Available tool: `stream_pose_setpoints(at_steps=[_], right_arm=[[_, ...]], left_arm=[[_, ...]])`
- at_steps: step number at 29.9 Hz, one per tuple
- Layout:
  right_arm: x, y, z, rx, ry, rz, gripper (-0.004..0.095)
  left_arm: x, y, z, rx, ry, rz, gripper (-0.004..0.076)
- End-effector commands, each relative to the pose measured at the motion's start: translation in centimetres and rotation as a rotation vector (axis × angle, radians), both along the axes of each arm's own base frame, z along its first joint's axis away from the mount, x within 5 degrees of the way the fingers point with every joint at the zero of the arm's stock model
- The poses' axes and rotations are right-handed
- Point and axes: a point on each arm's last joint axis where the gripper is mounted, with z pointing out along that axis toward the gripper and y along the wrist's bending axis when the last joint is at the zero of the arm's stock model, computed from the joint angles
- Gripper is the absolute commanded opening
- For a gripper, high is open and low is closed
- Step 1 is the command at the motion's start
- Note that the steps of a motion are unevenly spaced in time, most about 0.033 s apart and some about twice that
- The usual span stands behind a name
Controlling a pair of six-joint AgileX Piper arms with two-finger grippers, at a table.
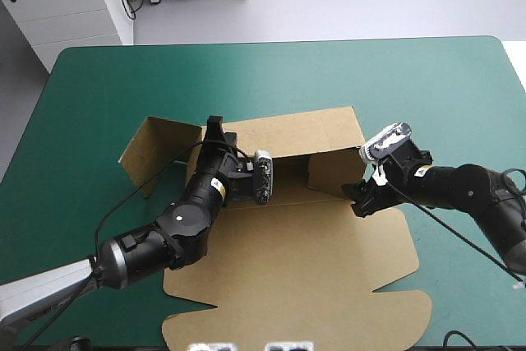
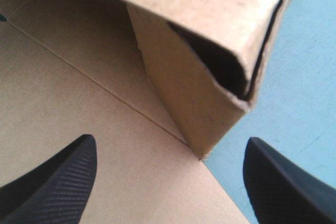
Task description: Fold the box
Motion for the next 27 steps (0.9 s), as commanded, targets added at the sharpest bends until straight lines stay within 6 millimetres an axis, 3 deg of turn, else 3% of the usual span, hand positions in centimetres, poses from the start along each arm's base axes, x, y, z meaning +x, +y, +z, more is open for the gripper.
stream_pose_setpoints(at_steps=[1, 12, 18, 21, 27], right_arm=[[0.5, -0.2, 1.7, 0.027, -0.104, -0.04, 0.0707], [4.0, 0.4, -1.3, 0.025, -0.065, -0.093, 0.0707], [4.9, 1.8, -2.0, 0.092, -0.085, -0.049, 0.0671], [5.0, 2.9, -2.5, 0.059, -0.101, -0.009, 0.0528], [4.7, 3.4, -2.8, 0.048, -0.078, 0.032, 0.0071]], left_arm=[[-0.3, -0.1, 1.0, -0.054, -0.006, -0.006, -0.0007], [-0.3, -0.6, 1.3, -0.042, -0.037, -0.075, -0.0007], [-0.3, -0.7, 1.2, -0.049, -0.032, -0.079, -0.0007], [-0.3, -0.7, 1.2, -0.049, -0.032, -0.079, -0.0007], [-0.3, -0.5, 1.3, -0.044, -0.035, -0.065, -0.0007]])
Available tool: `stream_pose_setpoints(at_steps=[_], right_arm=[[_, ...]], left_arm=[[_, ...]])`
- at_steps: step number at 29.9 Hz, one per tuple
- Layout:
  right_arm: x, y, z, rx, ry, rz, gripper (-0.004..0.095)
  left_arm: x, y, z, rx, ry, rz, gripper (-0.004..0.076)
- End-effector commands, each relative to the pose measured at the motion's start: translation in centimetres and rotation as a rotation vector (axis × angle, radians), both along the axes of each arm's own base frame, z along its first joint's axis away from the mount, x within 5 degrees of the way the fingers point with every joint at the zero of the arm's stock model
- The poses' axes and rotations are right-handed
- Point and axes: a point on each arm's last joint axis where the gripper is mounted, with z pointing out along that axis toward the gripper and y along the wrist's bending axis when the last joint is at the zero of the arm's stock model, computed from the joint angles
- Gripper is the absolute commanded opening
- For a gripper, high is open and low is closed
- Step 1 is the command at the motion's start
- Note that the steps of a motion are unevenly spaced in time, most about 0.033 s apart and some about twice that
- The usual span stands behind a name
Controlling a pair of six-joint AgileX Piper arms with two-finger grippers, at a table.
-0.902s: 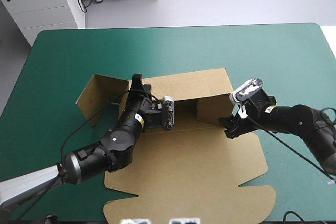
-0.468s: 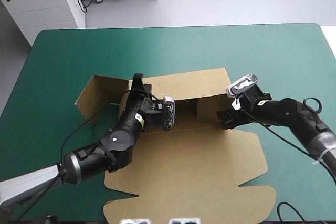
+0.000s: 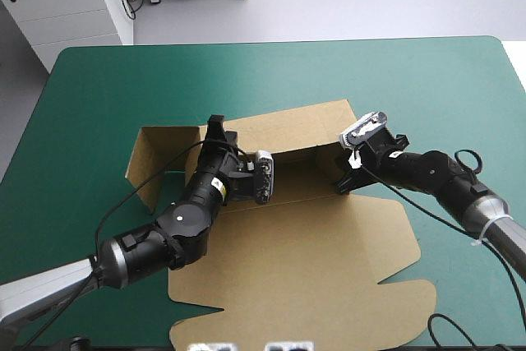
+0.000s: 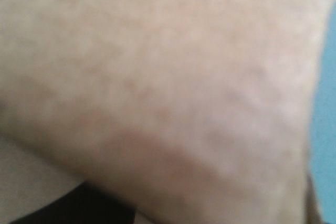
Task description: Fold the box
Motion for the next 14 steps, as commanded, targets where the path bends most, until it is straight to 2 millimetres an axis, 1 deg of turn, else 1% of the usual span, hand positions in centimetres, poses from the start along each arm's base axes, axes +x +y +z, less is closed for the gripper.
stream_pose_setpoints(at_steps=[1, 2, 9, 14], right_arm=[[-0.68, 0.94, 1.33, 0.055, 0.018, 0.056, 0.0004], [-0.78, 0.99, 1.29, 0.055, 0.027, 0.066, -0.0018], [-1.31, 1.15, 0.98, 0.031, 0.068, 0.127, -0.0019], [-1.42, 0.94, 1.16, 0.056, 0.097, 0.07, -0.0016]], left_arm=[[-0.32, -0.33, 1.1, -0.048, -0.015, -0.039, -0.0007], [-0.3, -0.29, 1.1, -0.047, -0.016, -0.034, -0.0007], [-0.28, -0.15, 1.06, -0.048, -0.011, -0.016, -0.0007], [-0.27, -0.06, 1.01, -0.051, -0.004, -0.004, -0.0006]])
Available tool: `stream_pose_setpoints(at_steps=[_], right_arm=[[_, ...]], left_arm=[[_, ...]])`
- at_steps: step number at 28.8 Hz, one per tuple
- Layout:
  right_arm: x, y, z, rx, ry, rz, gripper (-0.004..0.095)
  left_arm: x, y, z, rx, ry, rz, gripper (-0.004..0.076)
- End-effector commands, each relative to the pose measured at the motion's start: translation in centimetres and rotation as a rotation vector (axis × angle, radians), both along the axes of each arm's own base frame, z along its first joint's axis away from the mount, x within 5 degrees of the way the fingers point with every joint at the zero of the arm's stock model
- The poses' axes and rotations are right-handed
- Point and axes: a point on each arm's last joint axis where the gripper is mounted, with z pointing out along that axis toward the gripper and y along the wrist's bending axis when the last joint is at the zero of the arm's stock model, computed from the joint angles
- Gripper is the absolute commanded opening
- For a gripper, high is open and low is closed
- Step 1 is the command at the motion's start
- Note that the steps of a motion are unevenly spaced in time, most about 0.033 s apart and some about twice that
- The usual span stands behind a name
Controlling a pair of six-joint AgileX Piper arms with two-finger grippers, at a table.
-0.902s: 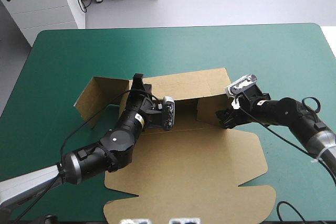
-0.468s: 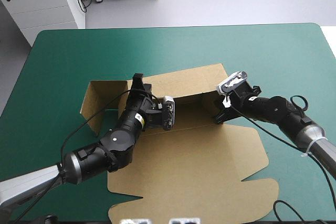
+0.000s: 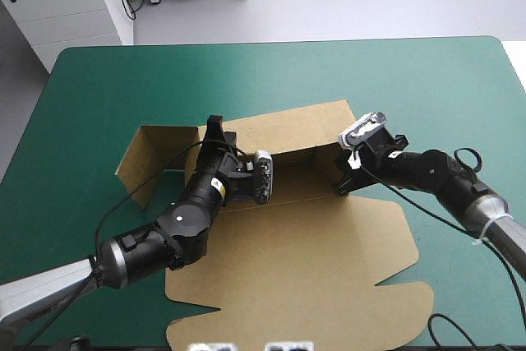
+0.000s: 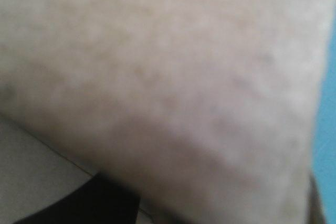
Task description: Fold the box
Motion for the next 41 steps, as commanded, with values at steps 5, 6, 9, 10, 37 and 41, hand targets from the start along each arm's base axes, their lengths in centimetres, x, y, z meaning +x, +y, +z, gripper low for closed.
stream_pose_setpoints(at_steps=[5, 6, 9, 10, 37, 41], right_arm=[[-1.9, 0.4, 2.8, 0.072, -0.005, 0.033, -0.0015], [-2.1, 0.2, 3.4, 0.078, -0.035, 0.022, -0.0015], [-2.5, -0.2, 4.8, 0.097, -0.113, -0.011, -0.0015], [-2.6, -0.3, 5.0, 0.099, -0.128, -0.016, -0.0015], [-2.5, -0.4, 5.5, 0.178, -0.11, -0.097, -0.0015], [-2.5, -0.4, 5.5, 0.177, -0.11, -0.097, -0.0015]], left_arm=[[-0.3, -0.2, 1.0, -0.069, 0.003, -0.008, -0.0006], [-0.3, -0.1, 1.0, -0.071, 0.007, -0.006, -0.0006], [-0.4, -0.1, 0.8, -0.088, 0.031, 0.006, -0.0006], [-0.4, -0.1, 0.8, -0.091, 0.035, 0.007, -0.0006], [-8.1, -0.5, 7.1, -0.304, 0.026, -0.106, 0.0561], [-10.9, -1.1, 7.2, -0.248, -0.01, -0.137, 0.0524]])
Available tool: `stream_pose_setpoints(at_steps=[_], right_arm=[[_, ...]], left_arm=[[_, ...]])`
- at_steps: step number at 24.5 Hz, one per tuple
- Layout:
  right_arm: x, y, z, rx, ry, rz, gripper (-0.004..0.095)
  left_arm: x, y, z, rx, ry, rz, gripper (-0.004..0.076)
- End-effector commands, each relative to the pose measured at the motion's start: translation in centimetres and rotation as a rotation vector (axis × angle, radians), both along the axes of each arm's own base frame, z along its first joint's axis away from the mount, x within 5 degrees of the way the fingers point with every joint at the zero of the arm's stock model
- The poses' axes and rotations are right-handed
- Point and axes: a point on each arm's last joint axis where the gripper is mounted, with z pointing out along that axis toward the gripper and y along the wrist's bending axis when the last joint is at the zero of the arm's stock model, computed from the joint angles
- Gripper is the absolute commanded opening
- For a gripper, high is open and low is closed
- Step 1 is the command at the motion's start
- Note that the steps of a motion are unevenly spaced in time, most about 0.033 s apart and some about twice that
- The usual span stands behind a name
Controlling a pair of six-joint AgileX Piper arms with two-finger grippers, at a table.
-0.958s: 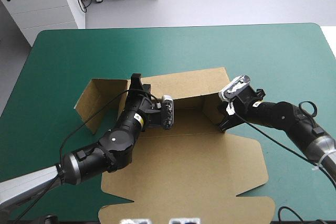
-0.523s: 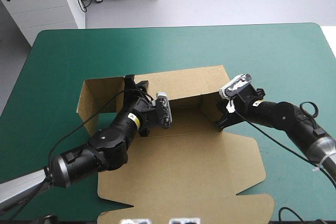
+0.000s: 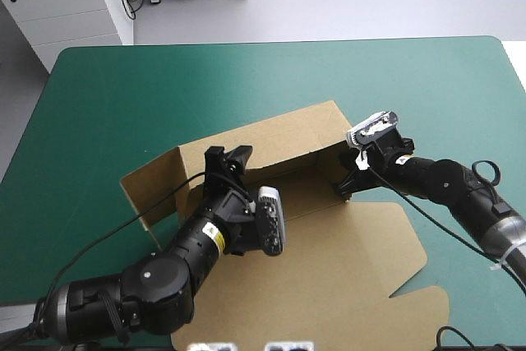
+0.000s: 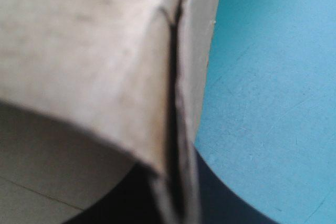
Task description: Fold the box
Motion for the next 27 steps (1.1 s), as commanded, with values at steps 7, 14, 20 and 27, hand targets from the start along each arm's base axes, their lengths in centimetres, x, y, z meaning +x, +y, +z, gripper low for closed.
stream_pose_setpoints(at_steps=[7, 14, 20, 27], right_arm=[[-0.1, -0.1, 2.4, 0.06, -0.082, -0.034, -0.0016], [-0.1, -0.1, 2.4, 0.06, -0.081, -0.033, -0.0016], [-0.1, -0.1, 2.4, 0.06, -0.081, -0.033, -0.0016], [-0.1, -0.1, 2.4, 0.057, -0.082, -0.032, -0.0016]], left_arm=[[-3.8, -0.6, 6.6, -0.165, -0.135, -0.1, 0.0021], [0.0, 2.0, 11.7, -0.295, 0.082, 0.016, 0.0018], [4.6, 6.6, 13.3, -0.419, 0.242, 0.236, 0.0018], [6.4, 11.2, 13.5, -0.492, 0.303, 0.403, 0.0018]])
